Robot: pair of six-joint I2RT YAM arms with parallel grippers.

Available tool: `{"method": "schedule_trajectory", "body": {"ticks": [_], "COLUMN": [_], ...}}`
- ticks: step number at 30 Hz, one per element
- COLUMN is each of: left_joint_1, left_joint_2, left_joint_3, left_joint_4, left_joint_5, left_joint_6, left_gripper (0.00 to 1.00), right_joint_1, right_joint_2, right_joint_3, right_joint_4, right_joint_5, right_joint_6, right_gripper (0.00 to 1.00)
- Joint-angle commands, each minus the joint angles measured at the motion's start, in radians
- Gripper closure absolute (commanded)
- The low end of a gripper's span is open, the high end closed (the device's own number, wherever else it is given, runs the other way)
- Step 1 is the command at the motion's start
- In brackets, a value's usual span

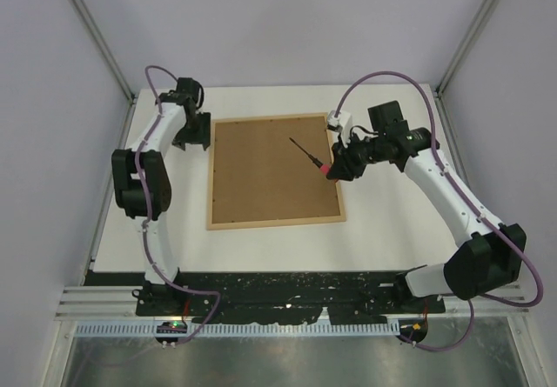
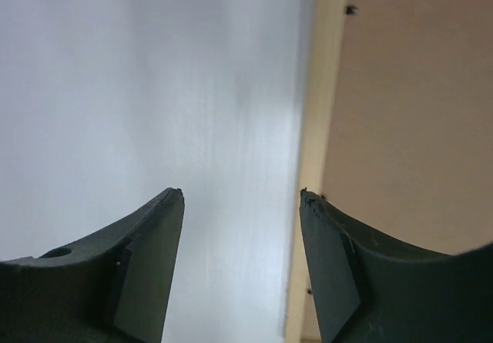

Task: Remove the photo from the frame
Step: Move the photo frame to the center of the board.

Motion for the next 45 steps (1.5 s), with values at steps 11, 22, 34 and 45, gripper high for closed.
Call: {"method": "schedule_trajectory", "body": {"ticks": [11,22,34,45], "left_joint_1": [-0.081,-0.144,-0.141,-0.139], "left_joint_2": [0.273,0.405,0.384,0.339], "left_joint_3": [0.328,0.465,0.437,0.376], "left_joint_4": [-0.219,-0.290,-0.276,-0.255], "left_joint_5": [-0.445,-0.614,-0.580,-0.564], "left_joint_6": [0.250,0.398,0.428,0.408], "left_gripper": [0.25,0.01,0.00,0.00], "right_joint_1": [0.033,0.031,0.031,0.030], "right_joint_2": [-0.029,-0.092,0.067,0.452], "right_joint_3": [-0.052,-0.110,-0.118,0.018], "right_joint_4": [0.094,0.115,0.287,0.576], "right_joint_5": [-0.032,-0.003,0.118,0.322], "right_joint_6": [-0.001,-0.032,0.071,0.421], "right_gripper": [0.92,0.92,0.92,0.92]}}
